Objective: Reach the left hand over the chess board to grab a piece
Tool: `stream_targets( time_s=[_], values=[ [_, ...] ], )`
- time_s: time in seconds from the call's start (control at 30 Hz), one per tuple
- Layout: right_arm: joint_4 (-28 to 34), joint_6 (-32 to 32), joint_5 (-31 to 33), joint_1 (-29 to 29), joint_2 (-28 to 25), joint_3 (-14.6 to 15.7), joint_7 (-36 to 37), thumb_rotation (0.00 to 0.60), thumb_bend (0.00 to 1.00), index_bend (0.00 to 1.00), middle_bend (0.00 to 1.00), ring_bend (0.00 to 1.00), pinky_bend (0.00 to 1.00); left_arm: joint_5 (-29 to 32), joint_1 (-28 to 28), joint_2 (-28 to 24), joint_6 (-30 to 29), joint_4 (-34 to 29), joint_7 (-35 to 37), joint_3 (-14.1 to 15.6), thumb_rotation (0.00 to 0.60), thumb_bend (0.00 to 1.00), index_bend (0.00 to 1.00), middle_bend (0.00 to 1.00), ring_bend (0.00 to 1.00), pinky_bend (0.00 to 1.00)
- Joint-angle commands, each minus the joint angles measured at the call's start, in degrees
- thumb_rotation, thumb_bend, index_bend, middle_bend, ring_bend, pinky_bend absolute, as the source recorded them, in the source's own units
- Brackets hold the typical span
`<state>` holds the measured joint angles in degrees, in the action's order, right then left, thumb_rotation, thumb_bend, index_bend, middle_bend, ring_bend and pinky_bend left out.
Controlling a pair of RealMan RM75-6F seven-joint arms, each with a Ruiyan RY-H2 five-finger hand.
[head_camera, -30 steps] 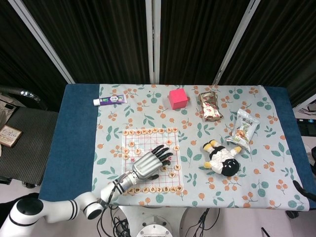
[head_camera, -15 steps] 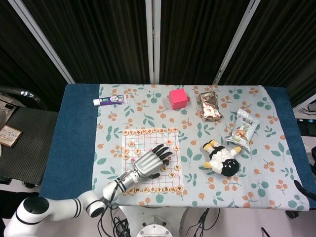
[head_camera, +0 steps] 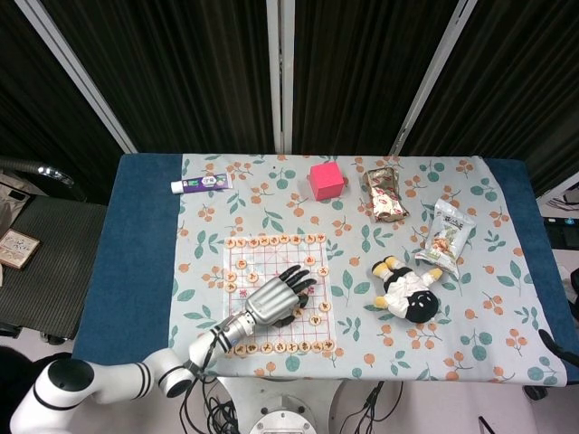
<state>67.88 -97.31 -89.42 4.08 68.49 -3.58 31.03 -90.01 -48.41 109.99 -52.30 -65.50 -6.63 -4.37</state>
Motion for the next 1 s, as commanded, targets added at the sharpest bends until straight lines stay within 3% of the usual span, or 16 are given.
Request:
stream_targets(
  time_s=[0.03, 0.3, 0.57, 1.0],
  values=[
    [-0.1, 0.1, 0.1, 0.0, 0.0, 0.0, 0.1, 0.600, 0.10, 0.00, 0.00, 0.00, 0.00, 0.1, -0.1, 0.1, 0.0, 0.1, 0.1, 0.1, 0.600, 0.31, 0.48, 0.11, 0.00, 0.03],
    [-0.3, 0.2, 0.2, 0.0, 0.0, -0.1, 0.4, 0.600, 0.10, 0.00, 0.00, 0.00, 0.00, 0.2, -0.5, 0.1, -1.0, -0.2, 0.5, -0.1, 0.600, 0.31, 0.50, 0.11, 0.00, 0.03],
    [-0.5, 0.2, 0.2, 0.1, -0.1, -0.1, 0.7, 0.600, 0.10, 0.00, 0.00, 0.00, 0.00, 1.6, -2.0, -1.1, -0.9, -1.7, 0.5, -2.6, 0.600, 0.31, 0.50, 0.11, 0.00, 0.03],
    [-0.6, 0.2, 0.0, -0.2, 0.0, -0.1, 0.7, 0.600, 0.10, 0.00, 0.00, 0.00, 0.00, 5.9, -5.2, 3.2, 2.8, 6.0, 2.8, -5.5, 0.600, 0.31, 0.50, 0.11, 0.00, 0.03]
  ],
)
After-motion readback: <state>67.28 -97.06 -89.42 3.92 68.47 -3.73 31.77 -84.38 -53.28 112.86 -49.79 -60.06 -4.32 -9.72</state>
